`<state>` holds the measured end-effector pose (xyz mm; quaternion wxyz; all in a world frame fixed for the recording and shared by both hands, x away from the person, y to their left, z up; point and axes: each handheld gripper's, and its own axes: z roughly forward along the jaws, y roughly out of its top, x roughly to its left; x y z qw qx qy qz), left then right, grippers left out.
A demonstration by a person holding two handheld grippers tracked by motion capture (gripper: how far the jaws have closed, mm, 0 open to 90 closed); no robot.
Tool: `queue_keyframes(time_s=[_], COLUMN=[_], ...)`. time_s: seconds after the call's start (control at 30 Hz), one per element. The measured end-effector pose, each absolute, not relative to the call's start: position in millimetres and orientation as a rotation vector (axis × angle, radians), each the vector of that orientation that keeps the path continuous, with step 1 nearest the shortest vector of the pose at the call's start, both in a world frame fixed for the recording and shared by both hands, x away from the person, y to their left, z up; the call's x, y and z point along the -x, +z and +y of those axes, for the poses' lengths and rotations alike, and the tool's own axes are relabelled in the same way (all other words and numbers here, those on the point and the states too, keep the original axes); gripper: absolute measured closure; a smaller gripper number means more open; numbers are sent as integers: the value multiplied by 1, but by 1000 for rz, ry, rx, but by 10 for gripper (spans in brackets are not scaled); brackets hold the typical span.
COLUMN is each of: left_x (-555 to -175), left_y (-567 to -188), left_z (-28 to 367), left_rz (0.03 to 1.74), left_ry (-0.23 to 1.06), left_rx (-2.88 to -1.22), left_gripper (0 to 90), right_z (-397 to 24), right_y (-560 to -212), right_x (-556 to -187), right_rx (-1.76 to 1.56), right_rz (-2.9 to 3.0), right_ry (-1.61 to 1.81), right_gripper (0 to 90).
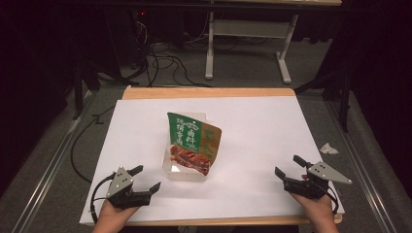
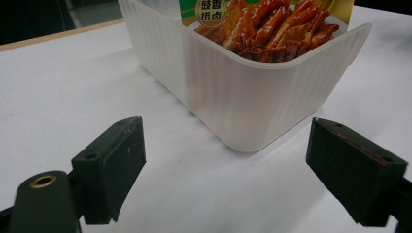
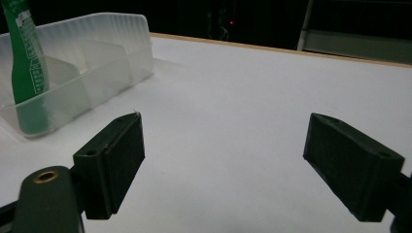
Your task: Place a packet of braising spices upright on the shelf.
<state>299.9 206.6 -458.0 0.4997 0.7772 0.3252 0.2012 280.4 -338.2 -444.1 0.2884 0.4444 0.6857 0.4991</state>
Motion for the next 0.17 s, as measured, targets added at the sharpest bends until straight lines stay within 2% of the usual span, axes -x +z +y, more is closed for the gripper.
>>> queue_keyframes(time_s=[0.17], left_x=[-300], left_y=[-458], left_z=[207], left_rz=[786], left_ry=[486], left_rx=[-1877], left_gripper=[150], right_z=[-343], right_y=[-444], right_x=[-281], right_rx=[-1206], right_rz=[1811], right_ry=[1344], right_gripper=[155])
